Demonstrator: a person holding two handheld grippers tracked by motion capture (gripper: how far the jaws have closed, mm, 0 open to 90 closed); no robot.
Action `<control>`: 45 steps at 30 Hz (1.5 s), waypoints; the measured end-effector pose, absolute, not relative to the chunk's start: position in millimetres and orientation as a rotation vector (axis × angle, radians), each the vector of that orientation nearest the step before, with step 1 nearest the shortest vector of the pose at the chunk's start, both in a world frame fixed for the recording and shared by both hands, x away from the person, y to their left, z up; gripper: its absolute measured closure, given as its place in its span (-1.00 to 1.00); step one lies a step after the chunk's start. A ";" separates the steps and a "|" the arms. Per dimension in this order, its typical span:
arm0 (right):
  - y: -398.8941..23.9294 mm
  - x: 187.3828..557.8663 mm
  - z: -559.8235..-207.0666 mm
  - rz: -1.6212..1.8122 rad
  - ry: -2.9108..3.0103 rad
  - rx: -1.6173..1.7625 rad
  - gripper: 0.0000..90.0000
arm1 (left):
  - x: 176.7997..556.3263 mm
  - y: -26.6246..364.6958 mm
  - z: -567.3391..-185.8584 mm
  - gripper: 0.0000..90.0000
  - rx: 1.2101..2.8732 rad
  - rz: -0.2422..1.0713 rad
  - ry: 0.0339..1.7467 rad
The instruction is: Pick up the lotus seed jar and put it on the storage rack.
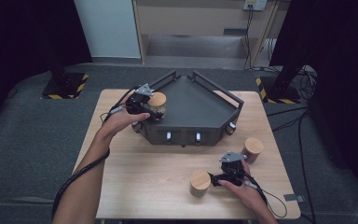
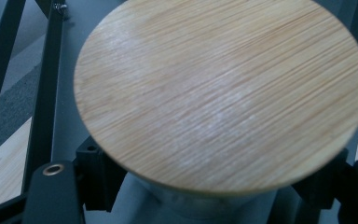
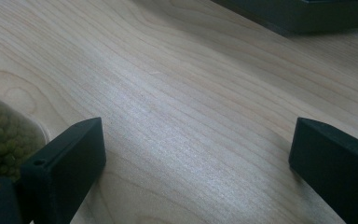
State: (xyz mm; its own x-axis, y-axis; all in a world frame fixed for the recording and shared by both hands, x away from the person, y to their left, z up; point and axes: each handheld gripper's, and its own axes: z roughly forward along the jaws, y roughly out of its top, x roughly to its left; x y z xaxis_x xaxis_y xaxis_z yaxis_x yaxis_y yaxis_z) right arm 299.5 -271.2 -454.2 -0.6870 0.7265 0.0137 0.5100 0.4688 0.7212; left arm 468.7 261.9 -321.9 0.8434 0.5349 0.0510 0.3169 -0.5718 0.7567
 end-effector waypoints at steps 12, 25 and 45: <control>-271.1 299.5 -454.2 1.041 2.425 1.052 -0.92 | 454.3 259.8 -313.5 -0.80 2.220 0.408 0.582; -271.2 299.5 -454.2 1.041 2.426 1.051 -0.92 | 432.3 271.3 -309.0 -0.88 2.190 0.461 0.626; -271.1 299.5 -454.1 1.040 2.426 1.052 -0.92 | 378.2 289.4 -314.5 -0.92 2.142 0.544 0.659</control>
